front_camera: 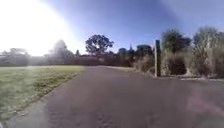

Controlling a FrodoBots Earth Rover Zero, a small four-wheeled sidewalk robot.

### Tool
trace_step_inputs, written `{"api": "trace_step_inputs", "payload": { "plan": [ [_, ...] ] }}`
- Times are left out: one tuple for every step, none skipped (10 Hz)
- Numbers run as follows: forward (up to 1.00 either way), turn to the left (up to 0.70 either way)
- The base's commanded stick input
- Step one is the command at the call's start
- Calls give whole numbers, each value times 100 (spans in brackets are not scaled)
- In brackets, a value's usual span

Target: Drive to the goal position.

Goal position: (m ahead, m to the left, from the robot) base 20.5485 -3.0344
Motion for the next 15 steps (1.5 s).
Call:
{"api": "trace_step_inputs", "payload": {
  "plan": [
    [70,0],
    [70,0],
    [70,0],
    [70,0],
    [70,0],
    [70,0],
    [70,0],
    [70,0],
    [70,0],
    [70,0],
    [70,0],
    [70,0],
    [70,0],
    [70,0],
    [70,0]
  ]
}}
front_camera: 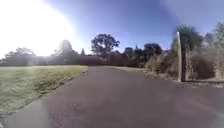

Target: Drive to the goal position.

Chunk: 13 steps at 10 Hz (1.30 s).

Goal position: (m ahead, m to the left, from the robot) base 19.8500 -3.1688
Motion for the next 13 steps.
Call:
{"api": "trace_step_inputs", "payload": {
  "plan": [
    [70,0],
    [70,0],
    [70,0],
    [70,0],
    [70,0],
    [70,0],
    [70,0],
    [70,0],
    [70,0],
    [70,0],
    [70,0],
    [70,0],
    [70,0]
  ]
}}
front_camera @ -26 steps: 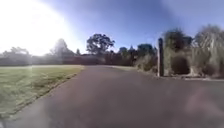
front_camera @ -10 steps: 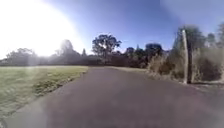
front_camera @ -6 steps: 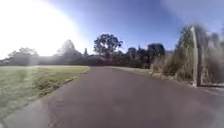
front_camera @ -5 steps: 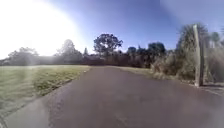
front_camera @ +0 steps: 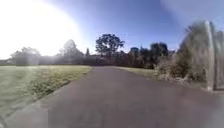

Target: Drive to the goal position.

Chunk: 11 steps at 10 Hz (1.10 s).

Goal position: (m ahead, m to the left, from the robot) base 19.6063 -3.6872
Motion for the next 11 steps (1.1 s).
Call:
{"api": "trace_step_inputs", "payload": {
  "plan": [
    [70,0],
    [70,0],
    [70,0],
    [70,0],
    [70,0],
    [70,0],
    [70,0],
    [70,0],
    [70,0],
    [70,0],
    [70,0]
  ]
}}
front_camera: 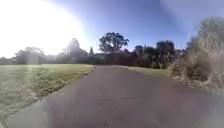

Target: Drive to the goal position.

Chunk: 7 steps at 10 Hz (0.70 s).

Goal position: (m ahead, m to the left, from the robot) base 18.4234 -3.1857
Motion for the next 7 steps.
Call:
{"api": "trace_step_inputs", "payload": {
  "plan": [
    [70,0],
    [70,0],
    [70,0],
    [70,0],
    [70,0],
    [70,0],
    [70,0]
  ]
}}
